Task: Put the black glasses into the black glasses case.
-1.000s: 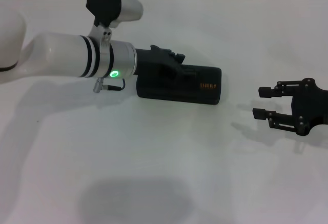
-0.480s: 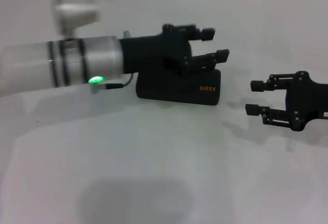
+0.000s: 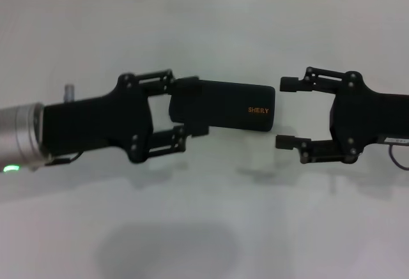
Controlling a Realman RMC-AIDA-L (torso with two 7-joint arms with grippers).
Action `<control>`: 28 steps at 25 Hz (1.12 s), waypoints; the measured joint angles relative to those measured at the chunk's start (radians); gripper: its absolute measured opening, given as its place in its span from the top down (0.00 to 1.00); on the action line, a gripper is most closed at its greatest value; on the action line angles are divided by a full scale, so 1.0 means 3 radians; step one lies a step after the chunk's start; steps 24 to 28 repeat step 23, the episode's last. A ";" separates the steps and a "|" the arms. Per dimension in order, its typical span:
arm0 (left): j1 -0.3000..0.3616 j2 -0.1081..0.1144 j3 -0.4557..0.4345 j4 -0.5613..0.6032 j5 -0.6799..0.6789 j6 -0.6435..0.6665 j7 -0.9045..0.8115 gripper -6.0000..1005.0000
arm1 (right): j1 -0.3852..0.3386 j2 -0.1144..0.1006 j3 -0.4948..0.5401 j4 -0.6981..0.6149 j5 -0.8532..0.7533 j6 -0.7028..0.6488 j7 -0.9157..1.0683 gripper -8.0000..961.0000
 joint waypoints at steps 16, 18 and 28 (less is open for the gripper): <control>0.0280 -0.0031 -0.0177 -0.0029 -0.0001 0.0049 0.0240 0.12 | 0.0396 0.0029 -0.0097 0.0546 0.0088 -0.0001 -0.0391 0.18; 0.0279 -0.0037 -0.0189 -0.0029 -0.0001 0.0052 0.0259 0.12 | 0.0394 0.0028 -0.0100 0.0545 0.0089 0.0004 -0.0406 0.18; 0.0252 -0.0054 -0.0189 -0.0027 -0.0001 0.0056 0.0267 0.12 | 0.0361 0.0028 -0.0100 0.0533 0.0090 0.0007 -0.0432 0.18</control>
